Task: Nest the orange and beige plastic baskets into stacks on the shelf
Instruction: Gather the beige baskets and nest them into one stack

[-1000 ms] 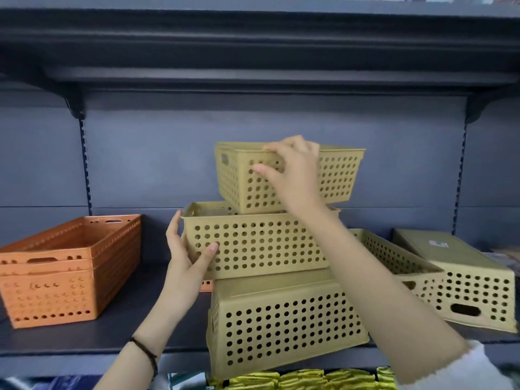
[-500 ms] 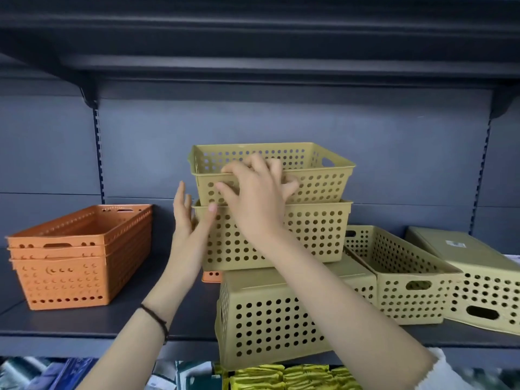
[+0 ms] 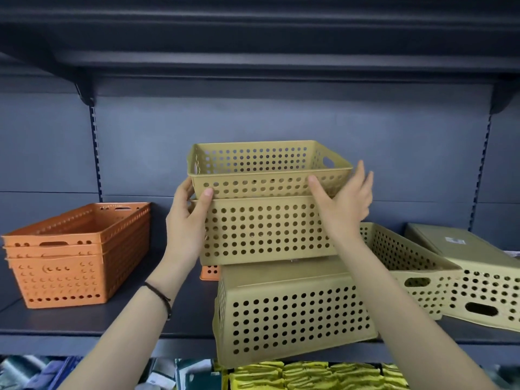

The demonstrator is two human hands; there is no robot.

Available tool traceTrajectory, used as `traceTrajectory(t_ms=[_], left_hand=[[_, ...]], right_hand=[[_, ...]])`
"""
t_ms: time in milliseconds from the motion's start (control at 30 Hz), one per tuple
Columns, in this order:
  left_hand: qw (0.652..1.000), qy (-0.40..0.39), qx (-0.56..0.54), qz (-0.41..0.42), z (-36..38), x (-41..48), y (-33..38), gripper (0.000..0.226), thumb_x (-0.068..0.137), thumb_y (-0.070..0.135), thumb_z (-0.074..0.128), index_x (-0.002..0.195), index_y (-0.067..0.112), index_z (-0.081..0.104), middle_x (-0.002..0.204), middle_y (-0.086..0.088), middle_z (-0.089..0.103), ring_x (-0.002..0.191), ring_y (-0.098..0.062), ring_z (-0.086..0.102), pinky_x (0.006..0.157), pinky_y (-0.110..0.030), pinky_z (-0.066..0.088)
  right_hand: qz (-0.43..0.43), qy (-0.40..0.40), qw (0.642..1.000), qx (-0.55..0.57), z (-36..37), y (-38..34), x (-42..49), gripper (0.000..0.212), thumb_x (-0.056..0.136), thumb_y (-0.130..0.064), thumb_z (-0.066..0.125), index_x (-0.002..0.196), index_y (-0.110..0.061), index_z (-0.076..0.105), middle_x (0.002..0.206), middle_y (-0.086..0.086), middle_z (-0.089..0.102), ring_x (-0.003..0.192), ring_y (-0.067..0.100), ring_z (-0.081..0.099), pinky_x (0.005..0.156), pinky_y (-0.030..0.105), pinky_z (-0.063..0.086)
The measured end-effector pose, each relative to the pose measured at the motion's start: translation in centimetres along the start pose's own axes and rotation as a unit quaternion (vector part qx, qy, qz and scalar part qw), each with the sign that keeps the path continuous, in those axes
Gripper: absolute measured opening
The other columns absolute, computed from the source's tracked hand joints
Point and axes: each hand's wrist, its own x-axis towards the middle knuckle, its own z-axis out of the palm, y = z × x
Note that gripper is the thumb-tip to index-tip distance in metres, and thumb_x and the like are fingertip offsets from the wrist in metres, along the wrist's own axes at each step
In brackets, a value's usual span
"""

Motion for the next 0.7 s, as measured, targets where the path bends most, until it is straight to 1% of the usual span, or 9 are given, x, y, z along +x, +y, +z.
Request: traceTrajectory(t_ms=[100, 167, 267, 333, 367, 433, 533, 600, 700], left_hand=[[1.0, -0.002, -0.001, 0.004, 0.1, 0.3, 0.2, 0.043, 0.095, 0.037, 0.054, 0.135, 0.024, 0.047, 0.13, 0.009, 0.058, 0.115, -0.006, 0.057, 0.099, -0.036, 0.047], [1.0, -0.003, -0.005, 0.009, 0.2, 0.5, 0.3, 0.04, 0.095, 0.038, 0.053, 0.133, 0.025, 0.046, 0.132, 0.01, 0.055, 0.12, -0.008, 0.055, 0.102, -0.039, 0.046], [1.0, -0.009, -0.022, 0.013, 0.2, 0.7, 0.3, 0.034, 0.095, 0.037, 0.051, 0.127, 0.029, 0.042, 0.132, 0.011, 0.052, 0.114, 0.0, 0.056, 0.098, -0.032, 0.049], [0.998, -0.015, -0.056, 0.01, 0.2, 0.8, 0.4, 0.029, 0.096, 0.037, 0.049, 0.123, 0.031, 0.039, 0.129, 0.009, 0.051, 0.098, 0.011, 0.059, 0.08, -0.017, 0.052], [0.997, -0.017, -0.075, 0.002, 0.2, 0.9, 0.4, 0.026, 0.096, 0.038, 0.049, 0.12, 0.033, 0.039, 0.128, 0.005, 0.052, 0.094, 0.01, 0.061, 0.074, -0.016, 0.051], [0.993, -0.026, -0.113, -0.022, 0.3, 1.1, 0.5, 0.02, 0.095, 0.043, 0.049, 0.113, 0.04, 0.04, 0.128, -0.003, 0.053, 0.098, -0.004, 0.062, 0.074, -0.023, 0.049], [0.991, -0.031, -0.124, -0.031, 0.4, 1.1, 0.2, 0.015, 0.095, 0.043, 0.049, 0.107, 0.046, 0.039, 0.124, -0.006, 0.053, 0.095, -0.009, 0.062, 0.074, -0.027, 0.05], [0.992, -0.034, -0.115, -0.041, 0.5, 0.9, -0.1, 0.014, 0.095, 0.043, 0.049, 0.104, 0.047, 0.039, 0.122, -0.006, 0.053, 0.096, -0.011, 0.062, 0.075, -0.03, 0.051], [0.993, -0.038, -0.098, -0.058, 0.0, 1.1, -1.1, 0.024, 0.084, 0.056, 0.06, 0.099, 0.045, 0.046, 0.131, -0.007, 0.051, 0.109, -0.015, 0.059, 0.089, -0.041, 0.052]], right_hand=[[0.033, -0.051, 0.993, 0.104, -0.3, 0.7, 0.7, 0.075, 0.08, -0.059, 0.064, 0.138, -0.019, 0.038, 0.14, 0.003, 0.048, 0.129, 0.023, 0.046, 0.108, 0.051, 0.036], [0.027, -0.056, 0.99, 0.128, -0.5, 0.7, 0.9, 0.058, 0.082, -0.056, 0.063, 0.125, -0.021, 0.047, 0.124, -0.003, 0.057, 0.112, 0.015, 0.055, 0.101, 0.047, 0.044], [0.002, -0.027, 0.991, 0.131, -0.5, 1.0, 1.1, 0.06, 0.078, -0.063, 0.063, 0.122, -0.025, 0.046, 0.122, -0.008, 0.056, 0.108, 0.012, 0.054, 0.101, 0.05, 0.043], [-0.015, -0.003, 0.99, 0.139, -0.5, 0.8, 1.1, 0.062, 0.074, -0.067, 0.062, 0.119, -0.029, 0.045, 0.12, -0.012, 0.053, 0.107, 0.008, 0.052, 0.104, 0.052, 0.039], [-0.02, 0.006, 0.989, 0.145, -0.6, 0.7, 1.1, 0.062, 0.073, -0.068, 0.063, 0.12, -0.032, 0.044, 0.12, -0.014, 0.05, 0.105, 0.004, 0.051, 0.105, 0.053, 0.038], [-0.029, 0.016, 0.988, 0.153, -0.7, 0.4, 1.2, 0.059, 0.073, -0.066, 0.064, 0.119, -0.037, 0.042, 0.119, -0.017, 0.047, 0.101, -0.006, 0.049, 0.106, 0.053, 0.037], [-0.037, 0.02, 0.987, 0.156, -0.9, 0.6, 1.1, 0.06, 0.075, -0.061, 0.067, 0.122, -0.032, 0.044, 0.12, -0.014, 0.048, 0.099, -0.012, 0.046, 0.102, 0.043, 0.041], [-0.027, 0.011, 0.989, 0.143, -0.9, 1.3, 0.9, 0.061, 0.075, -0.058, 0.07, 0.121, -0.024, 0.046, 0.118, -0.009, 0.049, 0.097, -0.008, 0.048, 0.098, 0.037, 0.045], [0.0, 0.0, 0.996, 0.094, -0.9, 2.9, 0.4, 0.061, 0.07, -0.065, 0.068, 0.111, -0.024, 0.049, 0.111, -0.007, 0.049, 0.102, 0.008, 0.051, 0.101, 0.045, 0.042]])
